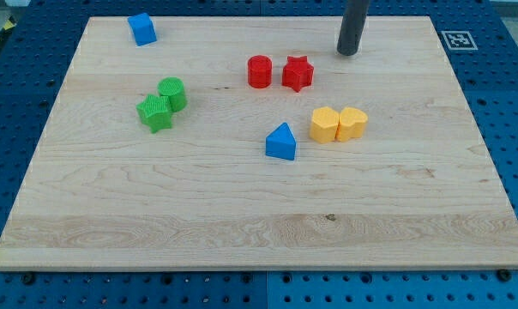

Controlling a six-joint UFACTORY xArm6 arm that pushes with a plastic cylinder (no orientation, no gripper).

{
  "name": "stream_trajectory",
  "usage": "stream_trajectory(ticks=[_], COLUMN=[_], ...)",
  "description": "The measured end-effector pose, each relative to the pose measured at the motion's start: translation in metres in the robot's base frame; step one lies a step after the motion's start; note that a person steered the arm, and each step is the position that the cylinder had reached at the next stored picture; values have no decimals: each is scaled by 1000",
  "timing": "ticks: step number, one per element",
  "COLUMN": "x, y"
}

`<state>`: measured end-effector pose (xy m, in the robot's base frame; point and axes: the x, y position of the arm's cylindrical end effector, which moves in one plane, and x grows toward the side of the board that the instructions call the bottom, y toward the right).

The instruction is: Slide red star along with red circle towards left a bit

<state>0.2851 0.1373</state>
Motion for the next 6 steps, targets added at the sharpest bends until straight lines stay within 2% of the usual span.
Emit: stream_trajectory(ticks=[4, 6], x=[10, 24], y=[11, -13])
